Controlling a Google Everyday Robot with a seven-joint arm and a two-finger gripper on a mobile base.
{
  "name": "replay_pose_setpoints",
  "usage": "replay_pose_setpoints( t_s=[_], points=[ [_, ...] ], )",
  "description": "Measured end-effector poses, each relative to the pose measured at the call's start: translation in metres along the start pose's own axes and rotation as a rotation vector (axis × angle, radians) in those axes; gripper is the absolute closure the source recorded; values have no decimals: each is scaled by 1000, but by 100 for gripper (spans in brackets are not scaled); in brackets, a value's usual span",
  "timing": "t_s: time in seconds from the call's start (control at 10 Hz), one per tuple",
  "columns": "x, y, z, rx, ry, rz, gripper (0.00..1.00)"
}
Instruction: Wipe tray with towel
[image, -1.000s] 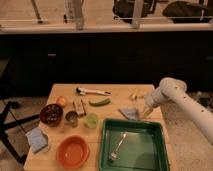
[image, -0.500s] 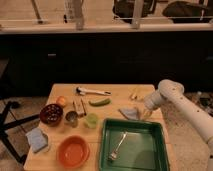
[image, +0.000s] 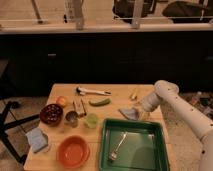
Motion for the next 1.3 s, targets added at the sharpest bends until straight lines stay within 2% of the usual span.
replay_pose_setpoints(
  t_s=[0.1, 0.2, 0.6, 0.8, 0.9, 1.1, 1.3],
  points=[
    [-1, 1, 2, -7, -2, -3, 22],
    [-2, 2, 4, -13, -2, -6, 29],
    [-1, 6, 8, -39, 10, 0, 67],
    [0, 7, 9, -59, 22, 7, 90],
    [0, 6, 9, -64, 26, 8, 96],
    [-1, 5, 9, -70, 36, 10, 100],
    [-6, 0, -4, -41, 39, 4, 100]
  ],
)
